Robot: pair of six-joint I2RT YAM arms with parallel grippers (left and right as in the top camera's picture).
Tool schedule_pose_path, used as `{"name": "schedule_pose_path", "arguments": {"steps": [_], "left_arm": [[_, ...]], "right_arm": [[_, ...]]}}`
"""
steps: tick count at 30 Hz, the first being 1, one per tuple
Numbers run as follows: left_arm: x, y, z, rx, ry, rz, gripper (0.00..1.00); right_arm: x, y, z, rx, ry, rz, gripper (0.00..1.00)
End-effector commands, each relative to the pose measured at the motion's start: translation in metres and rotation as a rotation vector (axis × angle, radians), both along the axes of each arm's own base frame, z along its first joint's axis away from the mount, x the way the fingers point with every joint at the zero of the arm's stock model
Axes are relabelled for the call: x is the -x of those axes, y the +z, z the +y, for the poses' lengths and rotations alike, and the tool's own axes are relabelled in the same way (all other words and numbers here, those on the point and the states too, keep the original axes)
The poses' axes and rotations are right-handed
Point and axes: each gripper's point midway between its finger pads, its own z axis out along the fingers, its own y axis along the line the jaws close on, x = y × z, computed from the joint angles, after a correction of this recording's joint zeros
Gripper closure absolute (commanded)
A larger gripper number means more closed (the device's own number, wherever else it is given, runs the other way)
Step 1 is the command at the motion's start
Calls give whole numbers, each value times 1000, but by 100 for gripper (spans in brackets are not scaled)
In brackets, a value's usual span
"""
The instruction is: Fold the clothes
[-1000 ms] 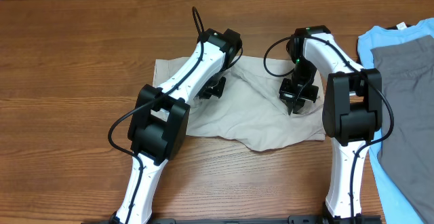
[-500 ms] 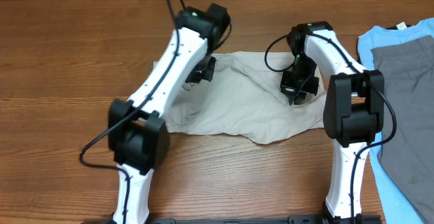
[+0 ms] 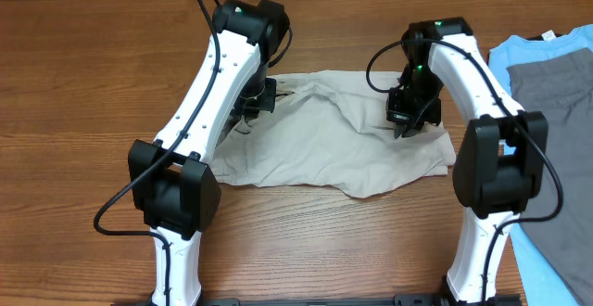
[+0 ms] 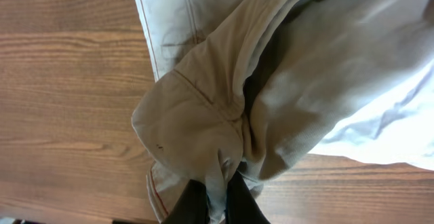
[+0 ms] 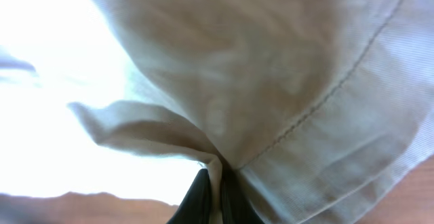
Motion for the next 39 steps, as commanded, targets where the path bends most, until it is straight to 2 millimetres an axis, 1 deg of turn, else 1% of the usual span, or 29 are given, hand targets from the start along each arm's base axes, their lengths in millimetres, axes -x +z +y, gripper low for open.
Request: {"name": "schedule_pose_path", "arguments": {"steps": [1, 5, 7, 9, 11, 13, 17, 21, 24, 28, 30, 31, 35, 39], "left_arm": [[4, 3, 2, 3, 45, 1, 96], [14, -7, 3, -12, 107, 40, 96], [24, -16, 2, -2, 113, 92, 96], [37, -28, 4, -14, 118, 152, 96], [47, -42, 5, -18, 123, 199, 96], [56, -56, -1, 8, 128, 237, 96], [68, -81, -2, 10, 126, 273, 96], [75, -103, 0, 10, 128, 280, 96], [75, -120, 1, 14, 126, 264, 96], [75, -144, 3, 21, 126, 230, 96], [73, -153, 5, 20, 126, 207, 96], [70, -157, 7, 15, 126, 189, 96], [46, -168, 24, -39, 168, 67, 96], [18, -173, 36, -28, 212, -40, 96]], "right_arm": [[1, 28, 2, -34, 27, -52, 96], [12, 27, 0, -27, 27, -4, 96], [19, 24, -1, -24, 27, 25, 96], [29, 19, -2, -19, 26, 66, 96], [40, 11, -3, -15, 24, 110, 96], [49, 2, -4, -11, 20, 141, 96], [63, -19, -2, -29, 10, 179, 96], [76, -44, -1, -34, 1, 197, 96], [81, -62, -2, -25, -22, 188, 96], [78, -82, -2, -10, -72, 149, 96], [74, -88, -1, -11, -82, 120, 96], [68, -91, -1, -15, -81, 93, 96], [43, -99, 2, -32, -80, -14, 96], [16, -105, 6, -51, -78, -129, 96]]}}
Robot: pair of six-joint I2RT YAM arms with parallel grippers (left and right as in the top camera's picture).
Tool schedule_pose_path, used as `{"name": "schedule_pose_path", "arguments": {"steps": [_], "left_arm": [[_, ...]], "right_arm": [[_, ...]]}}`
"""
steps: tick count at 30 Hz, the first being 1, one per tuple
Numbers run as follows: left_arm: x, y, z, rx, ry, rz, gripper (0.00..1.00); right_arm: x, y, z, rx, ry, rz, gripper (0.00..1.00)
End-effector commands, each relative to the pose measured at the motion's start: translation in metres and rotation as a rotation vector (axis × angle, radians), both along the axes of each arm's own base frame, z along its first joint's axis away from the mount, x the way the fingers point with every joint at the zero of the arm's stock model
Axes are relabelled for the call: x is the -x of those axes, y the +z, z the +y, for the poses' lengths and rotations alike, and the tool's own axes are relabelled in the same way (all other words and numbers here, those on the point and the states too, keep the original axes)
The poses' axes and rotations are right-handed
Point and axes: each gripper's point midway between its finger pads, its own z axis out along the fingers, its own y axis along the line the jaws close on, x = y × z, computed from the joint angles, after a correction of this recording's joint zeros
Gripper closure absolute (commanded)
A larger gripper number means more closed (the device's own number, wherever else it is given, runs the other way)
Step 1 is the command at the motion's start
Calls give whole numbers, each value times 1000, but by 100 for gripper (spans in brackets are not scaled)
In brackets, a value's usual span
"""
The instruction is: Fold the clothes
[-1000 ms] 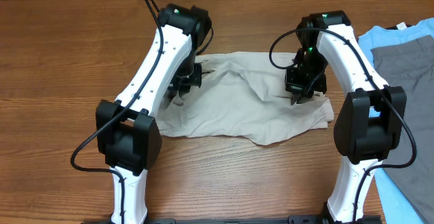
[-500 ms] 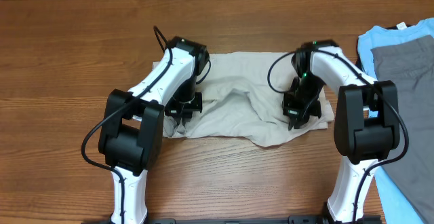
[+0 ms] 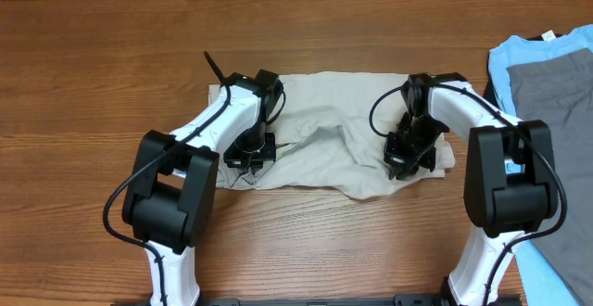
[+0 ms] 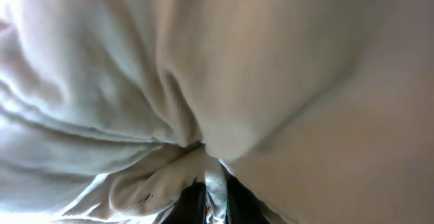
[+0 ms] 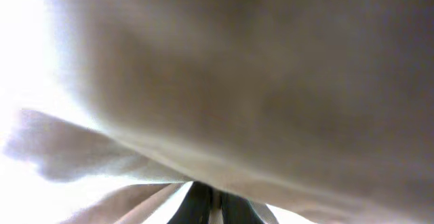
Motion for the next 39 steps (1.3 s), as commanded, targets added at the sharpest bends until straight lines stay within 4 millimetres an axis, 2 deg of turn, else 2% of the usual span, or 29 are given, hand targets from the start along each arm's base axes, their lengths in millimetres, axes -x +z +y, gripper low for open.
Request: {"name": "schedule_pose_path", "arguments": {"steps": [1, 12, 17, 21, 23, 26, 30, 34, 39], "left_arm": [[-39, -35, 35, -99, 82, -126, 96], [-113, -34, 78, -91, 192, -401, 96], [-143, -28, 90, -71, 170, -509, 96], [-156, -16, 91, -68, 102, -540, 96], [-163, 2, 91, -72, 86, -544, 96], [-172, 40, 89, -67, 87, -552, 96], [-178, 99, 87, -56, 88, -584, 96], [-165, 145, 88, -51, 116, -601, 96], [-132, 178, 93, -47, 192, -585, 96]], "right_arm": [[-46, -32, -1, 23, -1, -172, 96], [-110, -32, 7, -9, -10, -436, 96], [-142, -25, 11, -26, -12, -573, 96], [-153, -20, 12, -32, -7, -617, 96], [-162, -11, 12, -35, -9, -640, 96], [-174, 14, 14, -40, -9, -683, 96], [-182, 59, 14, -46, -11, -740, 96], [-169, 102, 13, -47, -16, -755, 96], [-141, 142, 4, -41, -30, -749, 96]]}}
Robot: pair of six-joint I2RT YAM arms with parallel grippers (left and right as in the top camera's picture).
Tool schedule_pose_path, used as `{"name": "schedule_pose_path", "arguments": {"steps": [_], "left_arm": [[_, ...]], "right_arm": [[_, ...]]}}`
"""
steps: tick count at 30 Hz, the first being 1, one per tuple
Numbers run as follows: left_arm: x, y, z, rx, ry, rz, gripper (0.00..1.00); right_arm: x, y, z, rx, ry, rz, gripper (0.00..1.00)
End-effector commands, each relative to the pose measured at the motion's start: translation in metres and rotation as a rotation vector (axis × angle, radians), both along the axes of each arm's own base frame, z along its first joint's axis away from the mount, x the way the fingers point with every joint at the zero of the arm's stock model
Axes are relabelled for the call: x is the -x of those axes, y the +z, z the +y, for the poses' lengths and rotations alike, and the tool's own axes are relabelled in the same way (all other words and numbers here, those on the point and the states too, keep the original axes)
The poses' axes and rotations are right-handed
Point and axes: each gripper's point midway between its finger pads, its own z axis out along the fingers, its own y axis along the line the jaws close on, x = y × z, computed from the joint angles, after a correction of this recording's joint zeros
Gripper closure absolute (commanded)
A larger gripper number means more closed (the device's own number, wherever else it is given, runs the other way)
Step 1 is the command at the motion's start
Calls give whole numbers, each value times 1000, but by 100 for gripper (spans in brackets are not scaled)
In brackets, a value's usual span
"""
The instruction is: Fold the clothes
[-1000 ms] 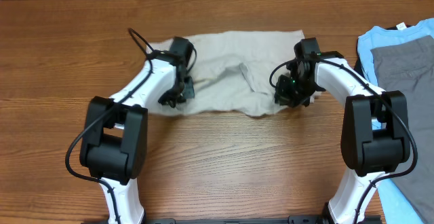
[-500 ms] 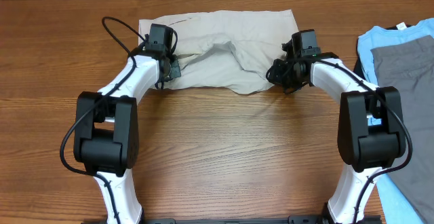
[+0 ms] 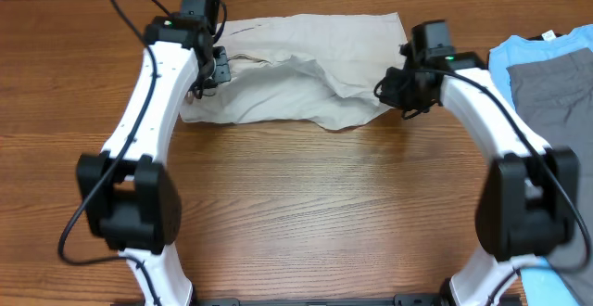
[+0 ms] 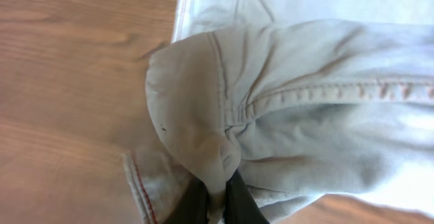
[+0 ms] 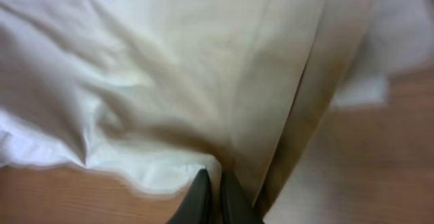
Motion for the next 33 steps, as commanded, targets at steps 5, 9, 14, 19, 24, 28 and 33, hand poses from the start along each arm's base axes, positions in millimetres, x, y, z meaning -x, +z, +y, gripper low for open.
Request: {"name": "schedule_pose_path", "arguments": {"steps": [5, 9, 14, 19, 24, 28, 33], "left_arm": [[46, 53, 15, -5, 112, 8, 96], [71, 46, 18, -19, 134, 112, 96], [102, 36, 21, -35, 149, 241, 96], [124, 16, 16, -14, 143, 348, 96], [151, -19, 14, -10, 142, 470, 96], [179, -44, 4, 39, 137, 580, 96], [200, -60, -3, 35, 115, 653, 96]], "right_arm": [[37, 70, -28, 15, -60, -22, 96], [64, 64, -47, 39, -101, 95, 96], [92, 52, -64, 86, -136, 215, 96], [117, 40, -68, 115, -139, 319, 96], [138, 23, -68, 121, -134, 401, 96], [155, 15, -70, 137, -134, 468, 96], [170, 14, -81, 198, -191, 531, 96]]}}
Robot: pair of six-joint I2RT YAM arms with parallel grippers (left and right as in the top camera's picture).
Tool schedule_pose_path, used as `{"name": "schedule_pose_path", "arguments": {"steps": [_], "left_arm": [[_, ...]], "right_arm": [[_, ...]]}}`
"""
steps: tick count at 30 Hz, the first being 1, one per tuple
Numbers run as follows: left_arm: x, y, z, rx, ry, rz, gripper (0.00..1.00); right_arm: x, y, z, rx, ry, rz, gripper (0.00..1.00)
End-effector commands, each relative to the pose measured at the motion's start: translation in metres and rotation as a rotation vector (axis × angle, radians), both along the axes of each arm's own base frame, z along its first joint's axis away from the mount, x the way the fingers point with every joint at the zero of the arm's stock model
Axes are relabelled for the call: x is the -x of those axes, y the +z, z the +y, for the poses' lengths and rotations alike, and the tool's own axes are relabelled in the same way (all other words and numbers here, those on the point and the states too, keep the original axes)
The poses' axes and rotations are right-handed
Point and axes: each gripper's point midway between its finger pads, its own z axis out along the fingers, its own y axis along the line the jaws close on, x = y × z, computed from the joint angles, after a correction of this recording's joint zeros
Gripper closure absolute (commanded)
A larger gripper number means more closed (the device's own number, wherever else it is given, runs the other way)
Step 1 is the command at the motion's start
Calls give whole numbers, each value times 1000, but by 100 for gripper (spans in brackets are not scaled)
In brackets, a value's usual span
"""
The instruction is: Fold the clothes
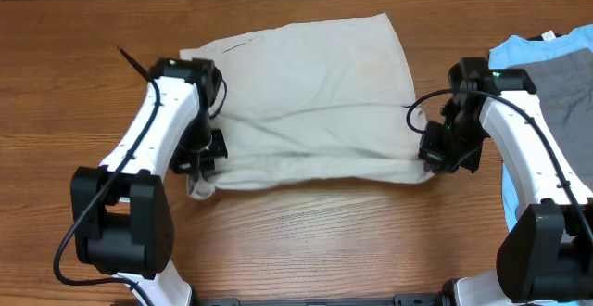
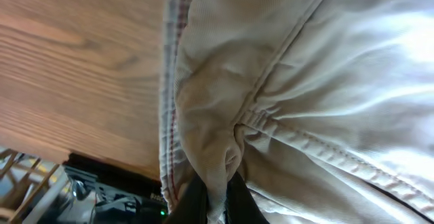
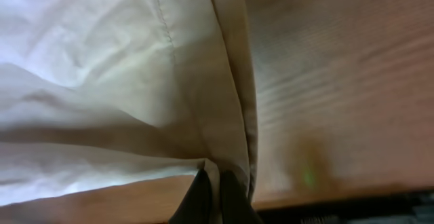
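A beige garment (image 1: 315, 102) lies spread across the middle of the wooden table, with a long crease running across it. My left gripper (image 1: 200, 154) is shut on its near left corner, where the left wrist view shows a seamed fold of cloth (image 2: 224, 136) pinched between the fingers of the gripper (image 2: 217, 198). My right gripper (image 1: 435, 154) is shut on the near right corner. In the right wrist view the hemmed edge (image 3: 224, 115) runs down into the gripper (image 3: 211, 198).
A light blue shirt (image 1: 519, 51) with a grey garment (image 1: 561, 83) on top lies at the table's right edge, close behind the right arm. Bare wood table (image 1: 306, 250) stretches in front of the beige garment.
Both grippers, still shut on the cloth, have come from the far side of the table toward the front. The garment, bunched at the far side before, now lies spread out much flatter.
Both grippers held the crumpled garment's corners over mid-table. Then they were low by its near edge, still shut on cloth. Then they were at the table's far side with the garment bunched there. Now they are nearer the front and the garment lies spread.
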Motion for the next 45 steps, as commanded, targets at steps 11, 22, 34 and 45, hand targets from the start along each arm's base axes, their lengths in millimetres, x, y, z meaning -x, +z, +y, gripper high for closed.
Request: {"name": "schedule_pose_path", "arguments": {"steps": [11, 22, 34, 45], "left_arm": [[30, -2, -35, 15, -104, 74, 95], [36, 41, -42, 4, -137, 119, 83], [5, 68, -66, 126, -171, -23, 76], [-23, 79, -77, 182, -230, -142, 78]], "right_arm": [[20, -21, -22, 121, -28, 60, 69], [0, 17, -30, 88, -63, -3, 39], [-14, 22, -10, -45, 4, -68, 68], [-11, 1, -3, -79, 0, -65, 86]]}}
